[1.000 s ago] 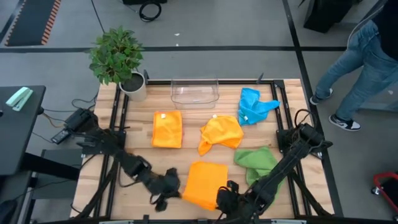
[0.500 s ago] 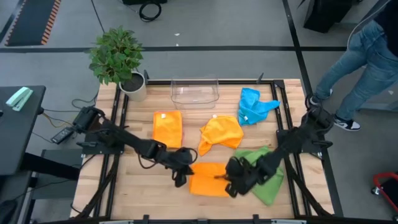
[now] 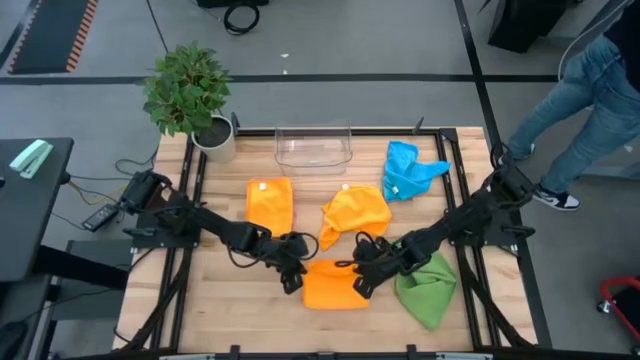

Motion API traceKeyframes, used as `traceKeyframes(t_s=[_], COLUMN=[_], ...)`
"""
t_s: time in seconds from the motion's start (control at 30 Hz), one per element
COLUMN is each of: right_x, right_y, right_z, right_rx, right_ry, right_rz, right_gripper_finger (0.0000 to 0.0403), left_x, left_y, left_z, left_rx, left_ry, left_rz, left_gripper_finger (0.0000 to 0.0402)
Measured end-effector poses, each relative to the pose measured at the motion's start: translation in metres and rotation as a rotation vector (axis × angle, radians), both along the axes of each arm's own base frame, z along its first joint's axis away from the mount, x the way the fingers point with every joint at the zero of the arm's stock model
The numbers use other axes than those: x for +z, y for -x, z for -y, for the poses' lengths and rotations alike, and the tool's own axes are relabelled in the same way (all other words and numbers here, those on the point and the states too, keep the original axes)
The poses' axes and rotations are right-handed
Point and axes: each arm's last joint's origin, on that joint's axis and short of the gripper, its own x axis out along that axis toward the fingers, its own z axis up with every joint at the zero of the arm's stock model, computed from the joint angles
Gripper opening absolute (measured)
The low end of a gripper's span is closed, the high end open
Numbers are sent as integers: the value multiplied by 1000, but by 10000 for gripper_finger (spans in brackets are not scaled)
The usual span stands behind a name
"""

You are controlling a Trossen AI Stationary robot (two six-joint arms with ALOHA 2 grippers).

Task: Fold microfiber towels
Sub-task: Fold the left orange microfiber cloth

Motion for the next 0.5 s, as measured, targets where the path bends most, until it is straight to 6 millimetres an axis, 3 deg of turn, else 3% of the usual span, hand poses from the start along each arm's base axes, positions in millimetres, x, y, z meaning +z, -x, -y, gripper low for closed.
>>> traceKeyframes(t_s=[0.23, 0.5], right_x=[0, 45], right_y=[-4, 12], right_z=[15, 18], right_rx=[-24, -14], right_ry=[-4, 19], right_rz=[-29, 114], right_gripper_finger=[89, 172], left_x=[-1, -3], left_y=[-4, -4], left_z=[-17, -24], left_rx=[52, 49], left_ry=[35, 60], left_rz=[-34, -71], left_gripper_finger=[6, 6])
